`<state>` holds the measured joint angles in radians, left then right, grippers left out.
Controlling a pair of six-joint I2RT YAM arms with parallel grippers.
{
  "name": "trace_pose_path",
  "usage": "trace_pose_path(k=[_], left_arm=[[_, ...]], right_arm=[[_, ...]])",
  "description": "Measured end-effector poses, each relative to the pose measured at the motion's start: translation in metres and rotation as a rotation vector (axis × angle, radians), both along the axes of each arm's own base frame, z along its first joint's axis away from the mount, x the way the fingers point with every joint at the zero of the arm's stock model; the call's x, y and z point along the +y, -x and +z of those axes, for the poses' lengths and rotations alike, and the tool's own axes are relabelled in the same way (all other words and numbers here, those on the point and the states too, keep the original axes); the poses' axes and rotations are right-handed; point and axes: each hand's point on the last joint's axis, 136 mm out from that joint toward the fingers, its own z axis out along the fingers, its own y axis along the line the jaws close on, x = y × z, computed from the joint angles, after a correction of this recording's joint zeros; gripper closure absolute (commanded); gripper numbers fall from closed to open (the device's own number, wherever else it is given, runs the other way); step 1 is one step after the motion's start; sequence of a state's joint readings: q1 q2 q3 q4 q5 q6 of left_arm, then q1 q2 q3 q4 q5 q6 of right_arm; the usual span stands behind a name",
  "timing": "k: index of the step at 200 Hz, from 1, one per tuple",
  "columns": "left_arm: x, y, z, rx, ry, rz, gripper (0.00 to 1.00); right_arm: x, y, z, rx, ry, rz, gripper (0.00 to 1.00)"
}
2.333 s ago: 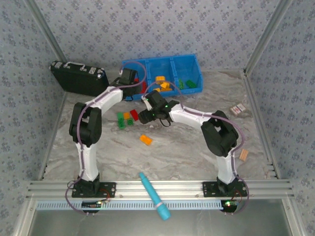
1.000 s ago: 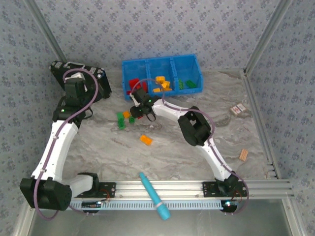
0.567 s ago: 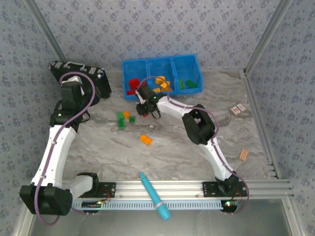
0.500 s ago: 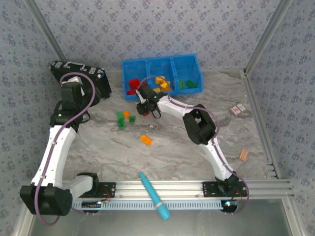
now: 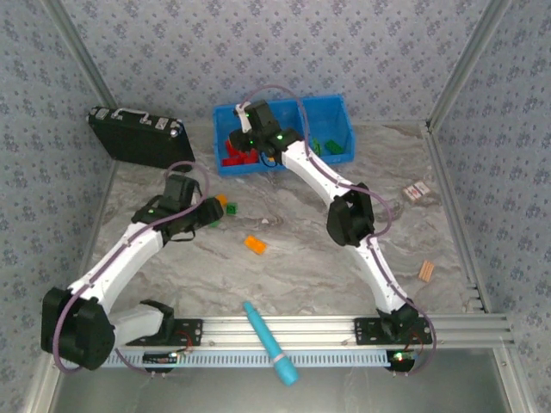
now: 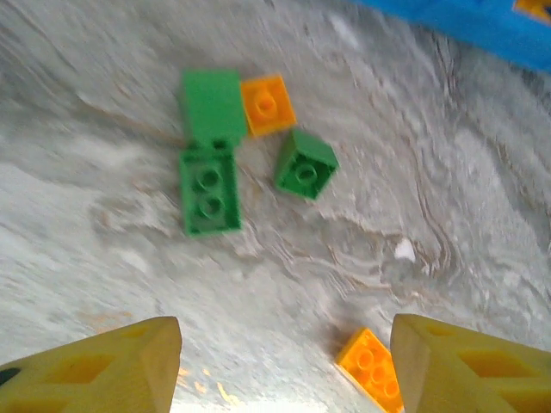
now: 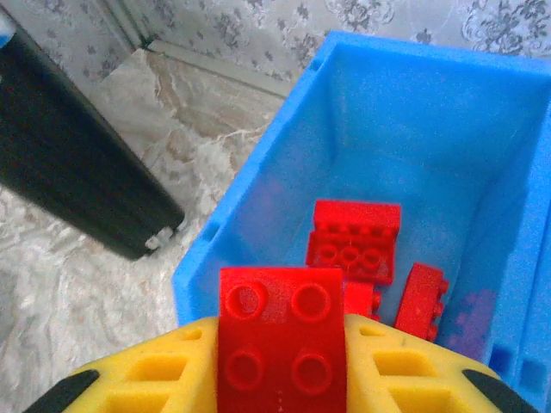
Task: Sort the legos into containers by color
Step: Place the lego in the container, then pick up the lego from the middle-left of the table.
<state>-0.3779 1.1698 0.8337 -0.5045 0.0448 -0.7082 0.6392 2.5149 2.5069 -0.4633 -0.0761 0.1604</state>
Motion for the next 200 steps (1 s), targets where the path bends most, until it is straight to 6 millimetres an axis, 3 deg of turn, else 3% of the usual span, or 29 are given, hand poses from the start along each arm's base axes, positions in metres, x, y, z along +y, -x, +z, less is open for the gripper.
trace_pose_path(k=[12,29,72,129,177,200], left_arm=[[-0.003,0.002,-0.011,0.035,0.006,0.015,0.32],[0.001,0.003,-0.023,0.069,-0.008,0.051,0.32],[0.01,-0.002,-0.038,0.092,-0.069,0.09,0.31],[0.013,-0.014,-0.079,0.172,-0.154,0.094,0.32],[0.01,-0.045,-0.079,0.129,-0.202,0.083,0.32],[0.01,-0.055,-0.087,0.132,-0.219,0.078,0.36]], right_arm=[[0.0,-0.008,-0.014,0.015,-0.007,-0.003,0.59],[-0.003,-0.015,-0.048,0.061,0.007,0.007,0.58],[0.001,-0.02,-0.047,0.051,-0.032,0.03,0.51],[0.001,-0.013,-0.046,0.047,-0.029,0.071,0.46],[-0.026,0.011,-0.035,0.07,0.037,0.09,0.43],[-0.046,0.024,-0.023,0.071,0.057,0.079,0.42]])
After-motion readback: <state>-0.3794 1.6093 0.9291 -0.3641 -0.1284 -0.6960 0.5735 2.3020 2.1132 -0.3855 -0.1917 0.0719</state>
